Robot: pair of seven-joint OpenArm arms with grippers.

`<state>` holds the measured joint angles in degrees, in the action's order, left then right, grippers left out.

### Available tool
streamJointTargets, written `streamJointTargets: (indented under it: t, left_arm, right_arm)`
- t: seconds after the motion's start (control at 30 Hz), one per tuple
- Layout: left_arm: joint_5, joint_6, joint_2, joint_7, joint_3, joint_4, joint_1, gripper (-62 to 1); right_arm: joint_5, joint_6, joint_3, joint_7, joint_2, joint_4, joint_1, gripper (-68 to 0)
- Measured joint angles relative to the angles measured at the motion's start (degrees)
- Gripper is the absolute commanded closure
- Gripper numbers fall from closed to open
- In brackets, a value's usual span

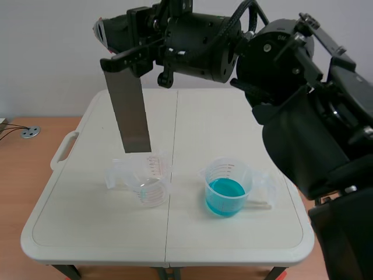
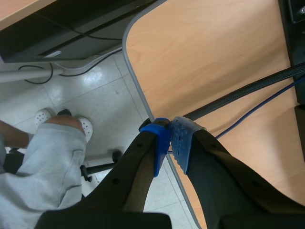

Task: Hold the metal plate by the orange handle, dip it into the blue solution, take it out and point at it, then put the plate back in the beaker on the left.
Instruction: 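Put the plate into the left beaker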

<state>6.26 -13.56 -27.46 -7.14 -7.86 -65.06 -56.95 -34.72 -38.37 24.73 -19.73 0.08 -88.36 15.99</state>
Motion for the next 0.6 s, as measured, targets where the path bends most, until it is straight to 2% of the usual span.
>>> streamJointTargets:
  t: [0.3,0.6]
  left_arm:
    - [0.0,0.0,0.0,0.0,1.0,1.4,1.4,-5.8]
    - [0.0,0.0,0.0,0.0,1.0,1.4,1.4,-5.8]
  right_arm:
    - [4.4,0.0,2.0,0.3,-2.3,5.3,0.0,-1.1]
    - [4.5,0.0,2.4,1.8,-2.3,9.0,0.0,-1.1]
